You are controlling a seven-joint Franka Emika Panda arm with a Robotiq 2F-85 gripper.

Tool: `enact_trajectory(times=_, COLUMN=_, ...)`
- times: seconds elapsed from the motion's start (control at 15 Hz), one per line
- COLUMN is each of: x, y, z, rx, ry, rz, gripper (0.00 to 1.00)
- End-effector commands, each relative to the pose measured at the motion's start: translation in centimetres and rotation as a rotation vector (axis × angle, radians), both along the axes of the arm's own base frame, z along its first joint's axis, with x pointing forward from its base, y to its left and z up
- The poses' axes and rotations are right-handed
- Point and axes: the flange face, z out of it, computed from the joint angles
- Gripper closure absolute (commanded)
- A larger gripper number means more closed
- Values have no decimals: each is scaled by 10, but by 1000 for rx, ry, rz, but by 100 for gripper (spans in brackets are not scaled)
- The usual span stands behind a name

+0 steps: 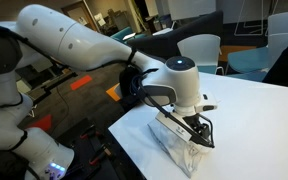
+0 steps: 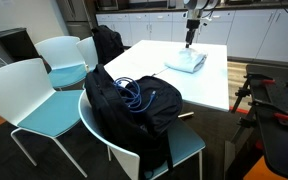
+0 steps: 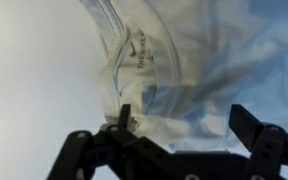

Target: Put the bottle and cable in the bag

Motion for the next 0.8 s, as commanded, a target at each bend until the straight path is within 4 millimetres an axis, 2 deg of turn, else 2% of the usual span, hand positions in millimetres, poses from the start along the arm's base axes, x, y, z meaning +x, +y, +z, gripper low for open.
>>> enact_trajectory(times=0.0, x=-1, y=6, z=-5, rx=-9, ry=-21, rz=-45, gripper=0)
enact_trajectory(times=0.13, x=0, y=9, z=-9, rx=-10, ry=-18, rz=-45, gripper=0)
enact_trajectory(times=0.2, x=0, y=11, z=-10, rx=-7, ry=-19, rz=-43, gripper=25)
enact_trajectory(times=0.27, x=0, y=12, z=-12, rx=-7, ry=-18, rz=-42, gripper=26)
enact_trajectory(times=0.6, x=0, y=14, z=-14, rx=-6, ry=-14, rz=-43, gripper=67)
enact_trajectory(times=0.73, x=-1, y=14, z=-12, rx=-10, ry=-13, rz=-45, gripper=80)
